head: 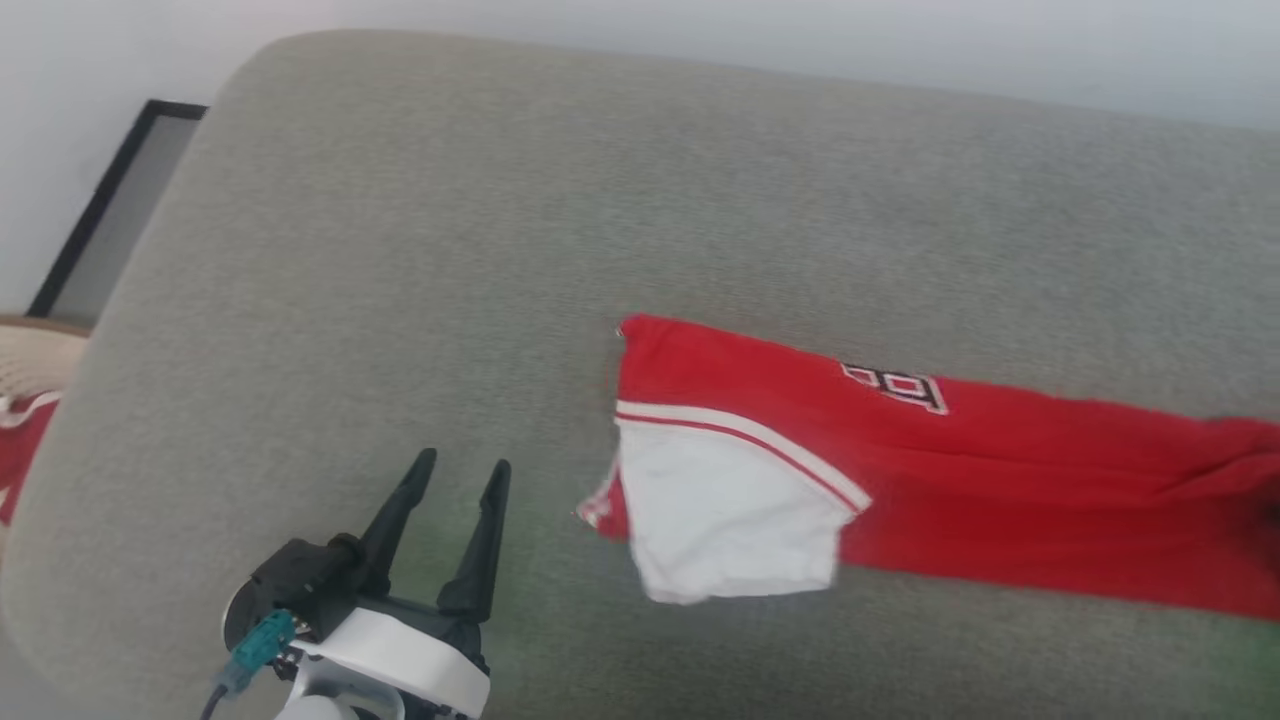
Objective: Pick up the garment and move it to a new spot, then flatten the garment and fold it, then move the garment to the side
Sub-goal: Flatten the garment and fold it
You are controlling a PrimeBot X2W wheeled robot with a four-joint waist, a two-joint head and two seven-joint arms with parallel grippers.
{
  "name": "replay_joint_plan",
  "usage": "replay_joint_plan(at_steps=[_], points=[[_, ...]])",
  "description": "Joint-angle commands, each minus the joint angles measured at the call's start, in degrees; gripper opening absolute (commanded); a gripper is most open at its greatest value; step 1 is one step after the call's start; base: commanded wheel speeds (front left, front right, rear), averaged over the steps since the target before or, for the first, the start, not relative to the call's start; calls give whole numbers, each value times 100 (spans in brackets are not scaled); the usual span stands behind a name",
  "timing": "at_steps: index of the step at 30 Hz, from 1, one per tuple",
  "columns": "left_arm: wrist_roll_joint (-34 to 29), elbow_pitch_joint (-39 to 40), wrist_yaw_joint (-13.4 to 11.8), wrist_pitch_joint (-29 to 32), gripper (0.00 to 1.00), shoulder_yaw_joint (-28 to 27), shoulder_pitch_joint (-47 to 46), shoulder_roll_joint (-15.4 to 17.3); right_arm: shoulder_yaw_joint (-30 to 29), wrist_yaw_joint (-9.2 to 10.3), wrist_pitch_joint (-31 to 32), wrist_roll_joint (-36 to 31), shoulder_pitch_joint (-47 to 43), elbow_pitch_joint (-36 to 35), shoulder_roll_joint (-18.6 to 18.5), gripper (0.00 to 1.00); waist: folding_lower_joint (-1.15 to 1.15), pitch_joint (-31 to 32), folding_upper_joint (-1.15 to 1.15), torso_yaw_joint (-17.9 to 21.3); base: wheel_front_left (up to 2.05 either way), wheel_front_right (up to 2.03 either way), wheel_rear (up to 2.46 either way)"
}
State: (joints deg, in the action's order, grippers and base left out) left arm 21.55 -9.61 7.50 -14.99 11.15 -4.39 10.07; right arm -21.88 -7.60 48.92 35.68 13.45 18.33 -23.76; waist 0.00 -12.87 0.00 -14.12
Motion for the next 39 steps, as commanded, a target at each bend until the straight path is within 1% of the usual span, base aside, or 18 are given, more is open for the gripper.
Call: replay_joint_plan(at_steps=[1, 5, 9, 14, 21, 24, 27, 30, 31, 32, 33, 36, 39], points=[[-39, 23, -3, -23, 100, -41, 42, -4, -88, 20, -97, -10, 34, 44, -95, 0, 0, -48, 0, 162, 0, 0, 0], [-129, 100, -3, -23, 100, -143, 18, 34, -299, 16, -416, 24, 215, 130, -240, 0, 0, -128, 0, 455, 0, 0, 0], [-227, 183, -3, -22, 100, -259, -8, 75, -620, 16, -717, -71, 358, 256, -488, 0, 0, -241, 0, 749, 0, 0, 0], [-267, 267, -3, -23, 100, -353, -112, 162, -1192, 16, -1051, -226, 591, 544, -777, 0, 0, -412, 0, 1037, 0, 0, 0], [-343, 315, -3, -22, 100, -520, -252, 185, -1970, 16, -1482, -556, 947, 1094, -1043, 0, 0, -589, 0, 1273, 0, 0, 0], [-360, 367, -3, -23, 100, -569, -292, 180, -2080, 15, -1593, -626, 1069, 1284, -1073, 0, 0, -615, 0, 1315, 0, 0, 0], [-397, 435, -3, -23, 100, -611, -245, 153, -1948, 15, -1657, -580, 1145, 1318, -1014, 0, 0, -601, 0, 1360, 0, 0, 0], [-401, 425, -3, -23, 100, -632, -171, 125, -1646, 15, -1677, -485, 1108, 1211, -938, 0, 0, -546, 0, 1377, 0, 0, 0], [-401, 425, -3, -23, 100, -632, -171, 125, -1646, 15, -1677, -485, 1108, 1211, -938, 0, 0, -546, 0, 1377, 0, 0, 0], [-418, 395, -3, -23, 100, -627, -137, 120, -1380, 15, -1678, -399, 1003, 1077, -918, 0, 0, -492, 0, 1373, 0, 0, 0], [-418, 395, -3, -23, 100, -627, -137, 120, -1380, 15, -1678, -399, 1003, 1077, -918, 0, 0, -492, 0, 1373, 0, 0, 0], [-478, 367, -3, -23, 100, -682, -43, 91, -896, 15, -1635, -222, 840, 699, -810, 0, 0, -393, 0, 1356, 0, 0, 0], [-506, 353, -3, -23, 100, -701, 9, 29, -394, 14, -1541, -1, 596, 176, -741, 0, 0, -299, 0, 1333, 0, 0, 0]])
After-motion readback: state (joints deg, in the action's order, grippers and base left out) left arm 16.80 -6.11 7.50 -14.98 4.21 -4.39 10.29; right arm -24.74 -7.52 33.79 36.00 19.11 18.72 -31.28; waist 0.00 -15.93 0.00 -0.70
